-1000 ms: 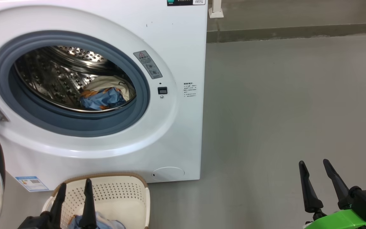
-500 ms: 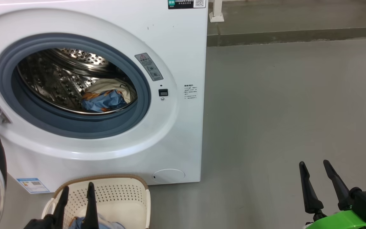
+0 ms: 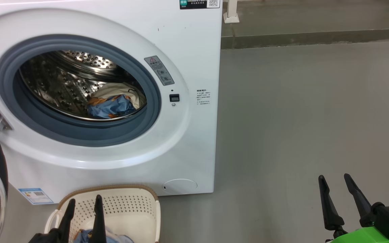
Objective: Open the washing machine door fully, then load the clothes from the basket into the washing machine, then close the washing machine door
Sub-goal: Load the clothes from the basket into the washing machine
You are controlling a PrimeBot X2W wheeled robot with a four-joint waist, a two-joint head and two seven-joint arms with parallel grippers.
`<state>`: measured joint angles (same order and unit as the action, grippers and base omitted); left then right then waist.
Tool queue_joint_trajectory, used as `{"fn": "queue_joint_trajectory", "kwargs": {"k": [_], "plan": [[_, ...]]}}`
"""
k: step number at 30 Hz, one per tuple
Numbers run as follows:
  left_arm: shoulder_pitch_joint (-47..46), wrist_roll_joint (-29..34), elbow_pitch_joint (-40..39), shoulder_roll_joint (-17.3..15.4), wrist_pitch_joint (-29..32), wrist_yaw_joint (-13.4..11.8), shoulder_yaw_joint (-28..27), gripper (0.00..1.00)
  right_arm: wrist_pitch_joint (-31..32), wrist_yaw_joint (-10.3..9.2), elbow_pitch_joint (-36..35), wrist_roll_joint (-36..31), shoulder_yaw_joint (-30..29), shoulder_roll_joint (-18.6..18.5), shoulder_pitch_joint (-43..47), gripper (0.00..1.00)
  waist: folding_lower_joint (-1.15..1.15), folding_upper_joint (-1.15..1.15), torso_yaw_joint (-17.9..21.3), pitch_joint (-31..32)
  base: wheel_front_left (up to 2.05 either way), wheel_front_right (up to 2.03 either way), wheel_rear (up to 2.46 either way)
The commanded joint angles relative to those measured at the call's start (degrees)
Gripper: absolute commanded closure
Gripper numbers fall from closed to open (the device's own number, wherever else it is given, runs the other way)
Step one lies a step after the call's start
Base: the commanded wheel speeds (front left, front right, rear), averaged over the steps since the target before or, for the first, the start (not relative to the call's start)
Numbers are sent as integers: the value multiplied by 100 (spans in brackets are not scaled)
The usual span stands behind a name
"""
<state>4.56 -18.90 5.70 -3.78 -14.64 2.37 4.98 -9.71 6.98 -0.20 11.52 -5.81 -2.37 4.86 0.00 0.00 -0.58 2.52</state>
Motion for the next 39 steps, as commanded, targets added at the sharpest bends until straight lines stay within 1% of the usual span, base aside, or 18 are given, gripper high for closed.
{"fn": "queue_joint_trajectory", "kwargs": {"k": [1, 28, 39], "plan": [[-135, 51, -92, -9, -36, 39, -219, 0, -46, 51, -138, 59, 156, -51, -98, 0, 0, 0, 0, 0, 0, 0, 0], [-137, 131, 57, 70, -36, 124, -258, 0, -37, 51, -140, 42, 148, -51, -96, 0, 0, 0, -40, -39, 0, 0, 0], [-172, 140, 143, 83, -36, 112, -170, 0, 30, 51, -201, -4, 114, -51, -77, 0, 0, 0, -46, -281, 0, 0, 0]]}}
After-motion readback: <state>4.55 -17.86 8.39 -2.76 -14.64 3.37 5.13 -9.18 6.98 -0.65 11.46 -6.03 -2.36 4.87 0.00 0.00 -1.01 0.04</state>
